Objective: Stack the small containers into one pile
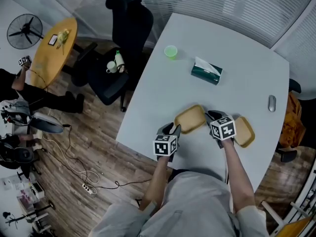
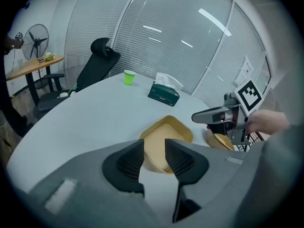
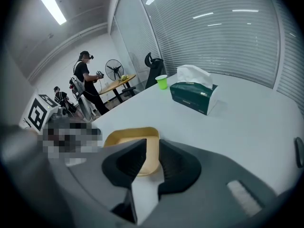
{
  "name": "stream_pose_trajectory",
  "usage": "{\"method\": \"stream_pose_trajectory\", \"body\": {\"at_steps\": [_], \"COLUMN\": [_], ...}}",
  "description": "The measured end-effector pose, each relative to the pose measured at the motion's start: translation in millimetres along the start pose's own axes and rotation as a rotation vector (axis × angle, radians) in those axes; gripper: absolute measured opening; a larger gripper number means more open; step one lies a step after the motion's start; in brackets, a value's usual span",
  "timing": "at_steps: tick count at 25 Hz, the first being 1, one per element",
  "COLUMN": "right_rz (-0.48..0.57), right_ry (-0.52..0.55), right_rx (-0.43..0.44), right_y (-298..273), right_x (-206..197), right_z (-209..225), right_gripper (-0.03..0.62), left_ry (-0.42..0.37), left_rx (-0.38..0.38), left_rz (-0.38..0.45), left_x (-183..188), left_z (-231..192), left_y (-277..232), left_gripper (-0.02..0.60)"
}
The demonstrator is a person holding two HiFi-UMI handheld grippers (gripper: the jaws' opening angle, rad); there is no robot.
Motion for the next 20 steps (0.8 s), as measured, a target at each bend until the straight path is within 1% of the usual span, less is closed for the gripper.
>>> {"method": "stream_pose_trajectory", "body": {"at_steps": [2,5,8,11,16,20], "right_rz": [-0.026,-0.059,-0.066,-0.063,-0.062,-0.059], "right_ry": [0.015,0.021,0.015,-0.016,-0.055,-0.071], "right_rx": [0.005,-0.006,-0.031,-0.048,-0.052,-0.036], "right_y": [-10,-22,-31,-37,-39,-30], "right_x": [-2,-8,-11,-16,-29,-32], "right_z": [0,5,8,10,10,8], "right_gripper": [0.083,0.083,0.083,0.083,0.084,0.086], "left_ry": [0.032,0.060,0.093,0.122,0.120,0.092], "left_rx": [0.006,0.009,-0.002,-0.019,-0.033,-0.035], "left_rz": [-0.010,-0.027,-0.030,-0.037,-0.054,-0.066], "left_x": [-10,-23,-30,-35,-42,-38], "left_z": [-3,-4,-5,-4,0,-2], "left_y": [-2,-7,-11,-16,-22,-23], "left_gripper": [0.141,0.130,0.125,0.116,0.112,0.112]}}
Point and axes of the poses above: the fingertips, and each gripper's own axes: y backward along the fingers, z to its right, x out of its top, the point moved 2 cm from there along y, backward along the fingers, and after that the axes turned 10 degrees about -y, right-handed, at the moved point
